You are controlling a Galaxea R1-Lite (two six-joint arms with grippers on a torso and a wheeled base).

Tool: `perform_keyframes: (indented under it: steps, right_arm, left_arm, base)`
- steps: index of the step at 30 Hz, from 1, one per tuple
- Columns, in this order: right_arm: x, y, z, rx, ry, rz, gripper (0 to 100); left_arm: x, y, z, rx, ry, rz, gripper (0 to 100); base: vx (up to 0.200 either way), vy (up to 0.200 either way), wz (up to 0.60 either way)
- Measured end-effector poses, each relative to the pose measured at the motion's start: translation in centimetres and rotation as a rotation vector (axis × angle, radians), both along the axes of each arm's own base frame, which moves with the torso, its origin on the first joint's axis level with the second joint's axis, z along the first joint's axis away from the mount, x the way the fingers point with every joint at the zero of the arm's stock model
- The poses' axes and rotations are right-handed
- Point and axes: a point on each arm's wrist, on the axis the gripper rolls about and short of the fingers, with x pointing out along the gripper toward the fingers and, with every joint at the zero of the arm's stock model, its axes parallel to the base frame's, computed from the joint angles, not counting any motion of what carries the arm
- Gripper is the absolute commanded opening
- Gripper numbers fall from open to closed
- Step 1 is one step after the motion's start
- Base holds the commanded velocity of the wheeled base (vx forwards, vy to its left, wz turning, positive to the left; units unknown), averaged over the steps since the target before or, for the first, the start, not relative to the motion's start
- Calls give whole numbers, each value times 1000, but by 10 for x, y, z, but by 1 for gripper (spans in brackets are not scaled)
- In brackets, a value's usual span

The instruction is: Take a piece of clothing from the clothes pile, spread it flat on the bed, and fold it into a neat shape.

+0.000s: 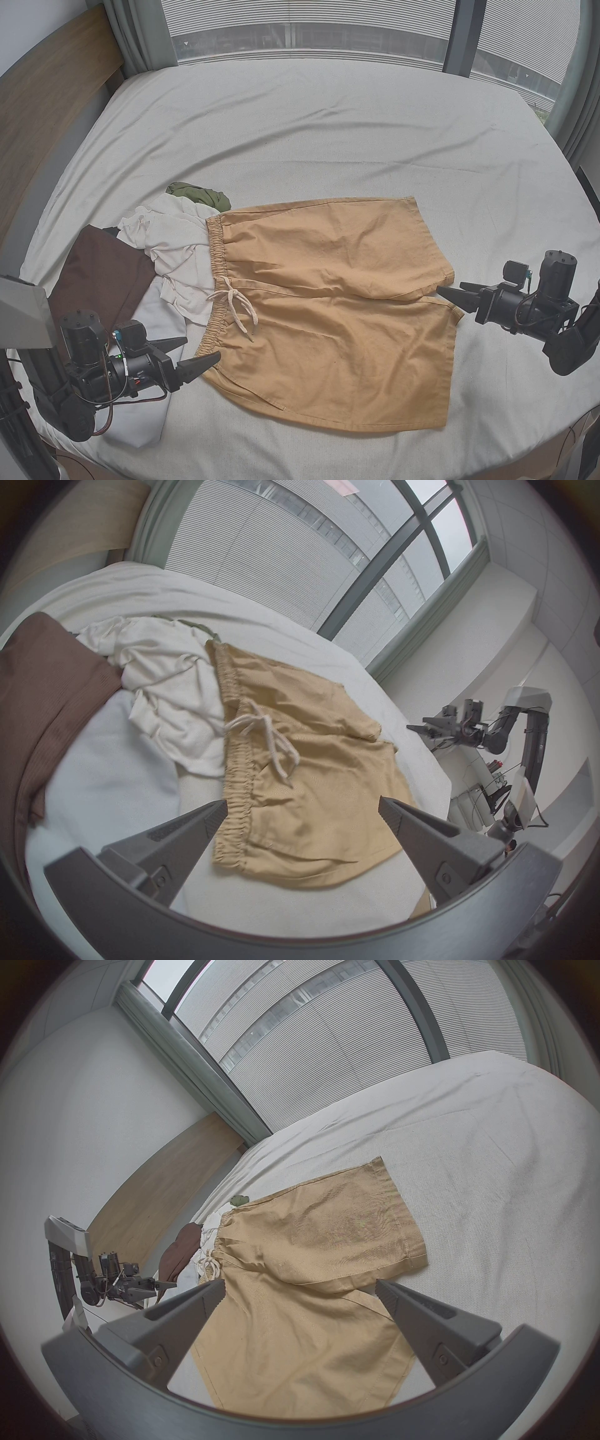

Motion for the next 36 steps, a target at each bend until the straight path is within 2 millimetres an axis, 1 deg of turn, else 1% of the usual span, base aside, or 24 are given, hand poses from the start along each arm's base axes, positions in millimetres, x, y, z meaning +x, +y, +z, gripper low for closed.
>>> perform_keyframes:
  steps: [7,15,19,25,30,31,36]
  right_arm:
    - [0,0,0,-1,0,0,100]
    - [1,0,-2,-2,4,-2,100]
    - [1,0,-2,-2,5,-3,100]
    - [1,-1,-3,-2,7,-4,100]
    - [1,-1,-3,-2,10,-4,100]
    - [1,-1,-3,-2,11,-4,100]
    - [1,-1,-4,-3,11,-4,100]
  left_arm:
    - [4,15,-24,52,61,35,100]
    - [8,20,-47,56,145,44,100]
    - [10,19,-52,55,154,42,100]
    - [22,14,-55,50,133,38,100]
    - [25,11,-57,50,131,32,100]
    - [25,11,-58,51,129,31,0]
    - [27,10,-58,50,129,31,0]
  base:
    - [0,0,0]
    - [0,0,0]
    - [0,0,0]
    - [0,0,0]
    - [0,0,0]
    - [0,0,0]
    - [0,0,0]
